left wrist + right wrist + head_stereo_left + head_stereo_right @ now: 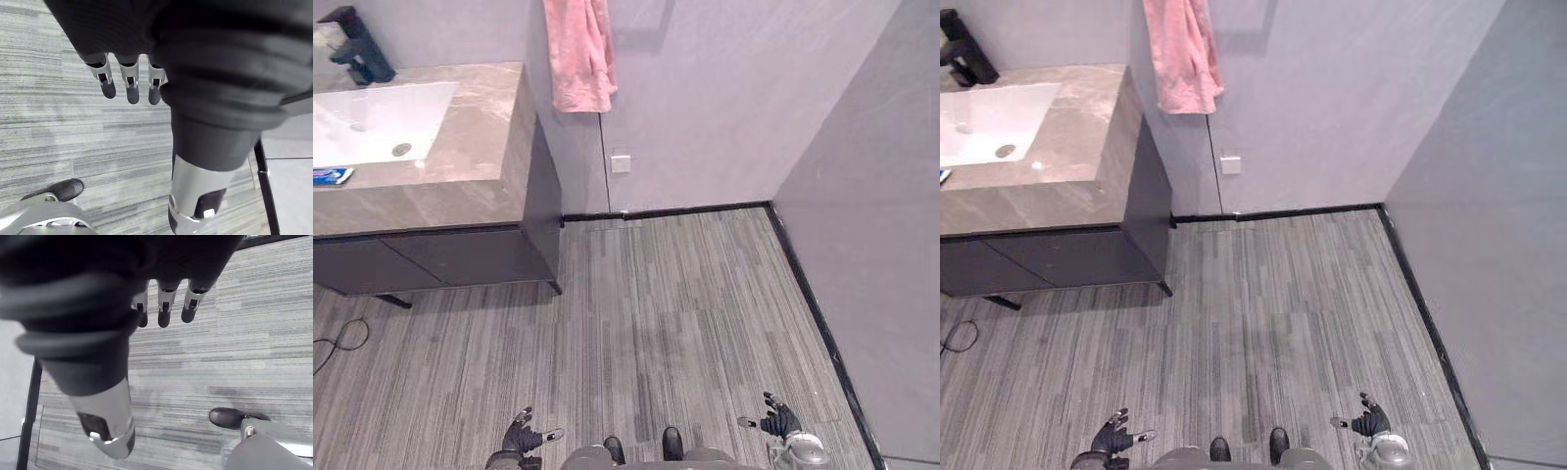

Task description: Organize washtable

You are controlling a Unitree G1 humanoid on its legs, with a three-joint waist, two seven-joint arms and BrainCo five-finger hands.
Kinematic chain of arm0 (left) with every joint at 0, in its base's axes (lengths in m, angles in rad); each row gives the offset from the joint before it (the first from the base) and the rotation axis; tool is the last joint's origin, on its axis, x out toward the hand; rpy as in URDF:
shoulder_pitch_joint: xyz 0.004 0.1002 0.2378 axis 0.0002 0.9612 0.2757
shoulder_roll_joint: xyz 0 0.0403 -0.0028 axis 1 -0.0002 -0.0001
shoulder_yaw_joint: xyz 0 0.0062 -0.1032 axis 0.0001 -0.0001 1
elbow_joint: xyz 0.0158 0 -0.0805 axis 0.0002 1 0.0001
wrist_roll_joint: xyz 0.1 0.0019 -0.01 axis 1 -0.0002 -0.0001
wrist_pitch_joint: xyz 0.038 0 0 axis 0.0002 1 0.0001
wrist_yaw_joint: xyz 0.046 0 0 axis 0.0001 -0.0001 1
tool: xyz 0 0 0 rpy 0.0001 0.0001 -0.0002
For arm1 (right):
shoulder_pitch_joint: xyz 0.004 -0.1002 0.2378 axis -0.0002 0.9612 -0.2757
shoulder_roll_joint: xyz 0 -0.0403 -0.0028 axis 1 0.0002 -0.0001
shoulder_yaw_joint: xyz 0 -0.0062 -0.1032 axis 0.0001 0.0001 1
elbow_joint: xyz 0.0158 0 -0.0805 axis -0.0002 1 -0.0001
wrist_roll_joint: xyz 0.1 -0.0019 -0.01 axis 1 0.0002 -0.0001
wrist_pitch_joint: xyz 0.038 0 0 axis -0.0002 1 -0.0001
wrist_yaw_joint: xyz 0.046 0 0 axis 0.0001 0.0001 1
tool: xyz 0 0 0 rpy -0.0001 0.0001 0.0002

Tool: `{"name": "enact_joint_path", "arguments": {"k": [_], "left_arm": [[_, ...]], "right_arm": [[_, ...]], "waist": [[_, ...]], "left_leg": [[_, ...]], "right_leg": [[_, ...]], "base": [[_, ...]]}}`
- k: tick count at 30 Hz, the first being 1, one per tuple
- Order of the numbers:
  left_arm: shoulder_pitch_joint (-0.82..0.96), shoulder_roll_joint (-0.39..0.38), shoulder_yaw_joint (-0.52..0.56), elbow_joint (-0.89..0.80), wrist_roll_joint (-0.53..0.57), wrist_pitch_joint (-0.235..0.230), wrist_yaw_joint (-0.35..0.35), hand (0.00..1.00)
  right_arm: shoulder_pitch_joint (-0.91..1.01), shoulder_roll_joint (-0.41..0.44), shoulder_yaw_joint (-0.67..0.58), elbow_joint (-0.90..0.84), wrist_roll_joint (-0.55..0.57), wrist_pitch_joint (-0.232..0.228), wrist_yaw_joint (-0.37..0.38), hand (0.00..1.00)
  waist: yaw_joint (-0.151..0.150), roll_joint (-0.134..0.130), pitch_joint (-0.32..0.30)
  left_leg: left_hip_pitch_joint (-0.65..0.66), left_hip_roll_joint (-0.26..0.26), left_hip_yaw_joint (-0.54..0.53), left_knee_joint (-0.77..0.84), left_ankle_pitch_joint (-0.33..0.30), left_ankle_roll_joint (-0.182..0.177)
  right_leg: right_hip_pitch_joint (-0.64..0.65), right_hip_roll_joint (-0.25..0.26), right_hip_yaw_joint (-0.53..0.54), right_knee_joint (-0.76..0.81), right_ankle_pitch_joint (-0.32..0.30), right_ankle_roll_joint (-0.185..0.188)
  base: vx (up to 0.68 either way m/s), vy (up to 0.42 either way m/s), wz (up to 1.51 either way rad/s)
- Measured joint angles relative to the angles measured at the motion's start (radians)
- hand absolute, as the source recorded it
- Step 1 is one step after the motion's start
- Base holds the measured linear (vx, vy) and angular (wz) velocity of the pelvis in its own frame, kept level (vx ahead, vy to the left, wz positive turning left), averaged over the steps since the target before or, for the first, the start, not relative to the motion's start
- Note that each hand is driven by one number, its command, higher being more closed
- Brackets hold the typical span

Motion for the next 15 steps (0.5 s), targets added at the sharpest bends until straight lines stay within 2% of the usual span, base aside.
{"name": "enact_joint_path", "arguments": {"k": [3,4,5,7,9,10,11,12,13,14,15], "left_arm": [[-0.013,0.005,-0.004,-0.004,-0.005,0.0,0.001,0.0],[-0.017,0.01,-0.011,-0.005,-0.011,0.001,0.003,0.0],[-0.012,0.01,-0.019,-0.005,-0.018,0.003,0.006,0.0],[-0.019,0.013,-0.019,-0.005,-0.021,0.003,0.015,0.0],[-0.037,0.013,-0.019,-0.005,-0.024,0.003,0.016,0.0],[-0.043,0.013,-0.02,-0.007,-0.028,0.003,0.016,0.0],[-0.037,0.019,-0.028,-0.006,-0.028,0.002,0.016,0.0],[-0.035,0.023,-0.033,-0.006,-0.027,0.002,0.014,0.0],[-0.041,0.009,-0.031,-0.002,-0.027,0.002,0.015,0.0],[-0.043,0.004,-0.029,-0.005,-0.027,-0.001,0.014,0.0],[-0.047,-0.001,-0.026,-0.006,-0.027,-0.001,0.015,0.0]], "right_arm": [[0.007,0.026,0.005,-0.001,0.0,0.002,0.001,0.0],[0.013,0.039,0.012,0.0,0.0,0.008,0.002,0.0],[0.012,0.04,0.014,0.0,0.006,0.006,-0.001,0.0],[0.003,0.029,0.022,0.0,0.006,0.005,0.001,0.0],[-0.008,0.028,0.026,0.0,0.006,0.004,0.0,0.0],[-0.022,0.028,0.034,0.001,0.006,0.004,0.001,0.0],[-0.021,0.028,0.05,0.001,0.004,0.004,0.001,0.0],[-0.015,0.029,0.05,0.001,0.005,0.004,0.0,0.0],[-0.012,0.021,0.045,0.005,0.006,0.004,-0.001,0.0],[-0.023,0.016,0.044,0.005,0.005,0.004,-0.004,0.0],[-0.026,0.017,0.045,-0.002,0.004,0.003,-0.001,0.0]], "waist": [[-0.001,-0.004,0.013],[0.001,-0.008,0.023],[-0.002,-0.007,0.027],[-0.004,-0.016,0.027],[-0.01,-0.018,0.03],[-0.02,-0.014,0.032],[-0.033,-0.021,0.029],[-0.04,-0.028,0.026],[-0.047,-0.017,0.022],[-0.047,0.0,0.021],[-0.045,0.006,0.022]], "left_leg": [[0.024,0.002,0.002,0.022,-0.031,0.014],[0.052,-0.007,0.004,0.023,-0.049,0.014],[0.077,-0.007,0.002,0.023,-0.066,0.009],[0.101,-0.005,-0.003,0.008,-0.076,-0.004],[0.111,0.01,-0.012,0.0,-0.085,-0.018],[0.119,0.027,-0.018,-0.01,-0.091,-0.038],[0.143,0.028,-0.033,-0.032,-0.092,-0.061],[0.158,0.029,-0.048,-0.035,-0.103,-0.08],[0.17,0.055,-0.067,-0.023,-0.112,-0.097],[0.157,0.083,-0.078,0.011,-0.094,-0.131],[0.13,0.095,-0.095,0.069,-0.078,-0.156]], "right_leg": [[-0.123,-0.026,-0.078,0.29,-0.03,0.021],[-0.163,-0.069,-0.132,0.404,-0.051,0.02],[-0.187,-0.101,-0.175,0.441,-0.067,0.018],[-0.221,-0.127,-0.23,0.395,-0.069,0.02],[-0.253,-0.129,-0.27,0.27,-0.059,0.007],[-0.266,-0.108,-0.286,0.16,-0.03,-0.015],[-0.259,-0.088,-0.283,0.062,0.032,-0.043],[-0.256,-0.084,-0.273,0.047,0.11,-0.092],[-0.253,-0.075,-0.287,0.077,0.109,-0.118],[-0.244,-0.058,-0.301,0.078,0.08,-0.141],[-0.233,-0.046,-0.305,0.072,0.065,-0.151]], "base": [[0.04,0.062,-0.01],[0.12,0.045,-0.02],[0.16,0.051,-0.05],[0.18,-0.001,0.06],[0.27,-0.075,0.14],[0.36,-0.132,0.2],[0.5,-0.192,0.33],[0.47,-0.19,0.4],[0.59,-0.281,0.29],[0.49,-0.26,0.13],[0.47,-0.263,0.0]]}}
